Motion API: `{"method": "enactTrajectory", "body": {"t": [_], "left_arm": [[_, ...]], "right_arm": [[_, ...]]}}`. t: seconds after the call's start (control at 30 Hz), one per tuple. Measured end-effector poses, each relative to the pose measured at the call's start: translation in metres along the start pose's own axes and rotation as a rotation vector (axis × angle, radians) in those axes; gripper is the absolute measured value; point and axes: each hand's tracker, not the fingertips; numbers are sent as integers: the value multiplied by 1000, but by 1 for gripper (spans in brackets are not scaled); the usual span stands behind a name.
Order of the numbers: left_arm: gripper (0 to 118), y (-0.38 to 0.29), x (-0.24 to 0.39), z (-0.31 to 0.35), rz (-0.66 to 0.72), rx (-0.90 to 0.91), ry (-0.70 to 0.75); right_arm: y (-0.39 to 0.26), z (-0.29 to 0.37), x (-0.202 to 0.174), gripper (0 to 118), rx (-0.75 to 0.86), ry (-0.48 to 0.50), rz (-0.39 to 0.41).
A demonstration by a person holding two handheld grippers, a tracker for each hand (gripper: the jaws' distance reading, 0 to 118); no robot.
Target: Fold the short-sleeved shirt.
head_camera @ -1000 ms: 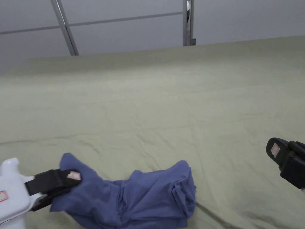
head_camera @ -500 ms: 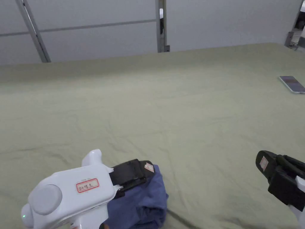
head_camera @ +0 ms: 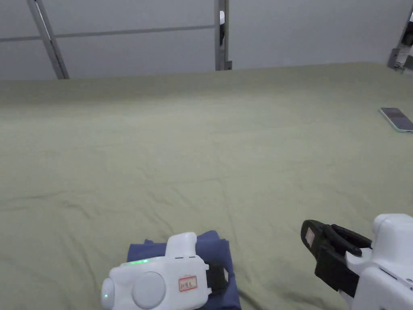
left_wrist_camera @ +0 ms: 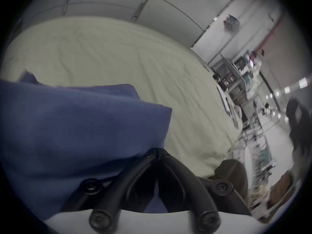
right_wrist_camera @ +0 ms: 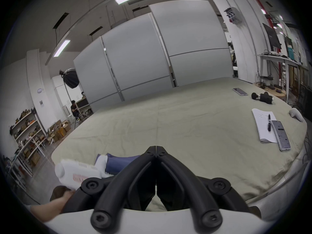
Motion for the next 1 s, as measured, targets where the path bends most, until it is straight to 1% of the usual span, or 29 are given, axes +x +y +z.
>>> {"method": "enactTrajectory", "body": {"t": [0.1, 0.13, 0.2, 0.23, 0.3, 0.33, 0.4, 0.43, 0.47, 0.5, 0.53, 0.57, 0.6, 0.63, 0.67, 0.73, 0.77, 0.8, 0.83, 0.87, 0.9, 0.93, 0.97, 1.0], "left_arm": [[3, 10, 2, 62, -89, 152, 18], [3, 13, -11, 82, -94, 195, 29], [3, 14, -29, 126, -59, 286, 51], [3, 12, -40, 142, -15, 323, 57], [3, 5, -78, 174, 102, 378, 26], [3, 1, -94, 183, 167, 392, -17], [4, -9, -136, 193, 308, 411, -129], [4, -15, -150, 195, 349, 421, -204], [12, -20, -165, 195, 369, 426, -295], [36, -22, -178, 191, 406, 424, -390], [77, -23, -181, 180, 468, 372, -436], [115, -20, -190, 164, 503, 323, -457], [117, -19, -198, 151, 540, 306, -477], [117, -15, -207, 132, 589, 281, -471], [117, -14, -195, 110, 642, 214, -456], [117, -15, -198, 65, 703, 69, -431], [105, -18, -194, 45, 691, 11, -448], [83, -15, -191, 41, 639, 60, -516], [59, -14, -182, 30, 631, -9, -361], [32, -13, -174, 23, 576, -20, -292], [32, -13, -175, 23, 580, 4, -307], [31, -10, -180, 41, 607, 11, -369], [29, -9, -181, 46, 618, 9, -364], [28, -8, -179, 53, 616, 28, -358]], "right_arm": [[4, -21, -14, 2, -6, 78, 18], [5, -32, -20, 2, -20, 114, 15], [2, -66, -30, 2, -99, 187, -13], [-3, -83, -34, 2, -159, 198, -17], [-23, -130, -43, 2, -327, 235, -7], [-35, -151, -46, 2, -431, 226, 9], [-76, -202, -48, 2, -740, 152, 72], [-90, -213, -43, 2, -808, 169, 44], [-75, -199, -30, 2, -565, 291, -101], [-65, -200, -22, 2, -660, 277, -180], [-64, -202, -13, 2, -713, 262, -249], [-67, -203, -7, 2, -697, 293, -270], [-71, -204, -5, 2, -700, 308, -245], [-70, -201, -6, 2, -689, 309, -231], [-72, -200, -3, 2, -674, 320, -250], [-74, -198, 2, 2, -666, 327, -306], [-72, -192, -6, 2, -658, 334, -325], [-75, -192, -6, 2, -660, 331, -327], [-76, -191, -4, 2, -651, 341, -348], [-77, -189, -3, 2, -644, 345, -365], [-73, -183, -8, 2, -635, 355, -375], [-71, -179, -9, 2, -626, 352, -371], [-67, -172, -10, 2, -607, 364, -375], [-61, -162, -13, 2, -548, 385, -354]]}}
